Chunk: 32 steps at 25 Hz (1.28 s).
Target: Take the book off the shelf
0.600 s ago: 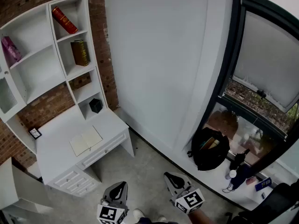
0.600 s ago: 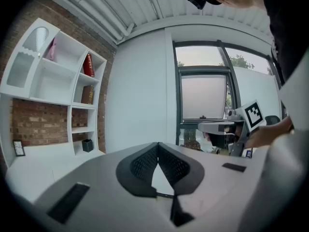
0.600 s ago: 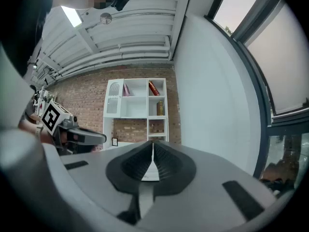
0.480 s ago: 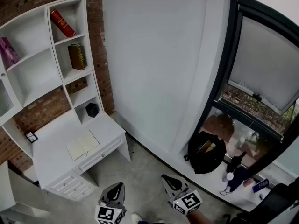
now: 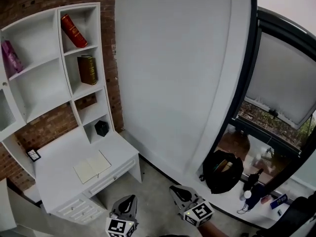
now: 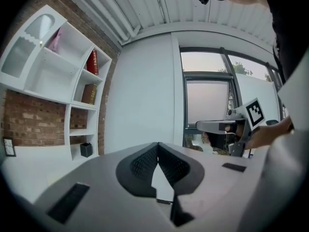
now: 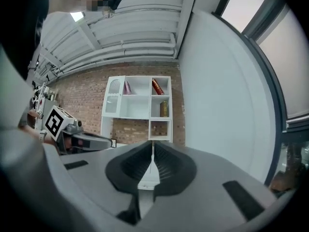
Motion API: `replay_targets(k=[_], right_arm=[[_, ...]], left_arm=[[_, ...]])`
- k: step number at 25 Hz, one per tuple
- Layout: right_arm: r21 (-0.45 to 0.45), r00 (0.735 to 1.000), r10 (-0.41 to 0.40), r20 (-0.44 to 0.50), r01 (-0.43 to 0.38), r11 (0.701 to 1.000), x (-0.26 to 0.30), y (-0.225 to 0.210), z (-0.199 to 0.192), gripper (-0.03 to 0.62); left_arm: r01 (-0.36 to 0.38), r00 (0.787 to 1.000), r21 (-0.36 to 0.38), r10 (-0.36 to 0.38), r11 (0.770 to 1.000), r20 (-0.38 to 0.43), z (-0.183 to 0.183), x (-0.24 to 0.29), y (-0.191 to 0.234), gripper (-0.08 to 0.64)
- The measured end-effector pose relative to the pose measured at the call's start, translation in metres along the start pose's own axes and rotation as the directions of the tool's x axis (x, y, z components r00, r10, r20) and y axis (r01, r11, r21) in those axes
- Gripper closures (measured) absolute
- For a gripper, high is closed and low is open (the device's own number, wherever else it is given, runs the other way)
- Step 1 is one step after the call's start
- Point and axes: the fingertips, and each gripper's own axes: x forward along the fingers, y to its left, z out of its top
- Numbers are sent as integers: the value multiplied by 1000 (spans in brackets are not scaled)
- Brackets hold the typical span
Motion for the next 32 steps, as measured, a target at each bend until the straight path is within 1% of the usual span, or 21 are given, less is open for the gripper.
replay_targets(k=[3, 6, 11, 14, 17, 20, 23, 25, 27, 32], right_arm=[[-31, 1000, -6, 1, 6, 1000, 30, 4, 1, 568], [-46, 1000, -13, -17, 12, 999, 57, 2, -3, 568], [-31, 1000, -15, -17, 14, 999, 97, -18, -7, 568], [-11, 1000, 8, -9, -8, 1000, 122, -35, -13, 568], [1, 1000, 22, 13, -22, 1000, 148, -61, -15, 568], [-17, 999, 42, 21, -42, 999, 177, -90, -11, 568], [-13, 997, 71, 34, -71, 997, 207, -124, -18, 568], [-5, 996, 83, 26, -83, 997, 229, -147, -21, 568], [15, 995, 95, -2, -95, 995, 250, -169, -23, 568], [37, 984, 177, 17, -177, 983, 304, -217, -24, 568]], left_arm=[[-10, 1000, 8, 10, 1000, 17, 4, 3, 30, 552], [-30, 999, -8, 30, 1000, 19, 4, 9, 61, 552], [-51, 999, -17, 52, 999, 11, 3, 34, 95, 552], [-64, 998, -14, 64, 998, -2, -1, 59, 111, 552], [-94, 996, -14, 93, 996, -10, 0, 92, 128, 552], [-130, 992, -24, 129, 991, -12, 5, 127, 148, 552], [-150, 989, -21, 150, 988, -17, 8, 166, 164, 552], [-169, 985, -16, 168, 986, -22, 10, 192, 175, 552], [-198, 980, -24, 197, 980, -24, 14, 217, 188, 552], [-274, 962, -36, 274, 961, -20, 26, 275, 219, 552]])
